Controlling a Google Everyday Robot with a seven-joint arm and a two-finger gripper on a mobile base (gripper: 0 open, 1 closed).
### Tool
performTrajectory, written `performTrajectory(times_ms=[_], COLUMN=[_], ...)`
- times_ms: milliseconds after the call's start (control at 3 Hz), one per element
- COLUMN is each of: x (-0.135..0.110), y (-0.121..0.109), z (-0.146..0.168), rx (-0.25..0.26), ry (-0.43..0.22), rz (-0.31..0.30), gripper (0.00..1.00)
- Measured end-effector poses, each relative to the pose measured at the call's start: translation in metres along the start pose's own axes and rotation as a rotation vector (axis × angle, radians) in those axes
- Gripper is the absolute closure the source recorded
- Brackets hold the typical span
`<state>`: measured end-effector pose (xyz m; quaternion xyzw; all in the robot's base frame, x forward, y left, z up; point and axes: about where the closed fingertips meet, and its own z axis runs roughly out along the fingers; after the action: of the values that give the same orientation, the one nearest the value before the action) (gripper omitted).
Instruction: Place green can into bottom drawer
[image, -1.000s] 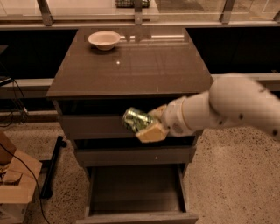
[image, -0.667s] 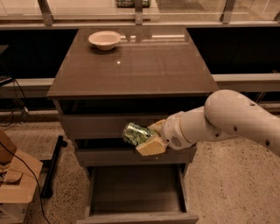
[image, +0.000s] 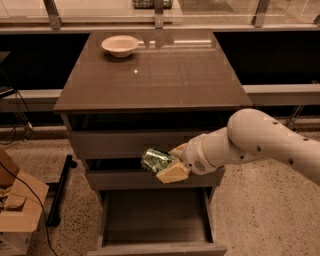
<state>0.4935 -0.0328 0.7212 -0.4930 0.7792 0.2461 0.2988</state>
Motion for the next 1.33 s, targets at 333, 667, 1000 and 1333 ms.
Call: performTrajectory(times_ms=[333,667,1000,1333], x=[0.055,0.11,0.112,0.126], y=[-0.004,-0.018,-0.019,-0.018], z=[0.035,0.089,0.093,0.118], rx=[-0.029,-0.009,-0.008,-0.047], ry=[-0.029,-0.104,-0.107,-0.111], rz=[0.085,0.21,0.218,0.243], gripper=[1.0,1.0,1.0,1.0])
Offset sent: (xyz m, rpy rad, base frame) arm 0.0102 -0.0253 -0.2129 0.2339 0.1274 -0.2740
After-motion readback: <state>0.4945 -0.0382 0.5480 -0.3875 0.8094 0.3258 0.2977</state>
